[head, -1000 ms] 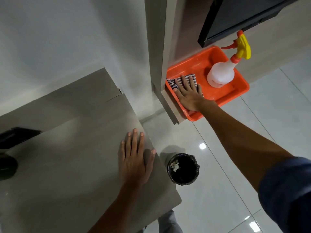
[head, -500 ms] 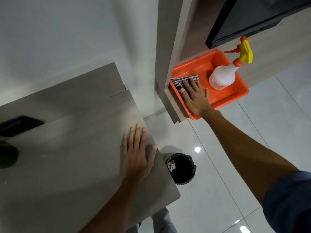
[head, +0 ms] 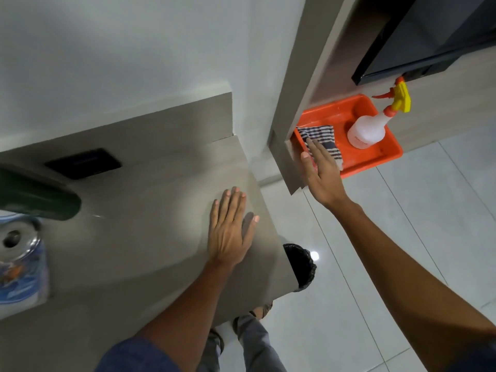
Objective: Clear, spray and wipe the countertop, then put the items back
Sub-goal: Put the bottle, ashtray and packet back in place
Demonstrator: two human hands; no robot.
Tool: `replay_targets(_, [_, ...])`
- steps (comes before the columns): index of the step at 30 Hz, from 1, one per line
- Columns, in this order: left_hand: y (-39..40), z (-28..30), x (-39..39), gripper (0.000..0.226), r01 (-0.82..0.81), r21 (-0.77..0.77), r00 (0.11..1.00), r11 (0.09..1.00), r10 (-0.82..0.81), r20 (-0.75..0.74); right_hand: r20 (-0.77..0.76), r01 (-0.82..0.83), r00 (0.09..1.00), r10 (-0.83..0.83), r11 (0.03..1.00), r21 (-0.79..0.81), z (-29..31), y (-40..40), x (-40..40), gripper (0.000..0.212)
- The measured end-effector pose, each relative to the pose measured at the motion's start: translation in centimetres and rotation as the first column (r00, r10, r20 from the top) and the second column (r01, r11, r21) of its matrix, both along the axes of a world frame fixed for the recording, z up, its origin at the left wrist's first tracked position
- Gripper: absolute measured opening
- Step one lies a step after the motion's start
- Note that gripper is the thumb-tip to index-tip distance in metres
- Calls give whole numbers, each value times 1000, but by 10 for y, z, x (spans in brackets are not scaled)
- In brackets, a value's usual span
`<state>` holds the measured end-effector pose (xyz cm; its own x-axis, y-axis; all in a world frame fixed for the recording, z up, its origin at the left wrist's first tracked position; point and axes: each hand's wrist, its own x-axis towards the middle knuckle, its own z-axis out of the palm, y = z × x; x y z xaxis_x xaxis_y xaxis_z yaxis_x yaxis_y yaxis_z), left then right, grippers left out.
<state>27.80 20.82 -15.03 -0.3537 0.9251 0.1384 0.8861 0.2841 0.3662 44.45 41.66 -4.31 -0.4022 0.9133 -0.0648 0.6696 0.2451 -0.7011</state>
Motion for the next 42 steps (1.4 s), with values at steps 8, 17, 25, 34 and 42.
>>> replay_targets(8, [-109,4,-72,62,-256,44,967,966,255,24,-60,-159,986,152,980,-116,16,-74,-96,59])
replay_targets(17, [-241,6,-163,73,-442,-91,889,892,449,85,-182,-460,884,430,869,-184,28,-193,-250,80])
replay_targets(25, [-287,-16,-181,78,-411,-158,912,898,406,-63,-310,-605,786,535,770,-205,35,-263,-380,115])
replay_targets(34, [-289,-23,-182,78,-418,-158,908,895,412,-73,-364,-464,846,388,874,-147,7,-285,-447,107])
replay_targets(42, [-288,-23,-183,75,-416,-190,909,889,410,-74,-433,-347,859,274,932,-99,10,-281,-429,93])
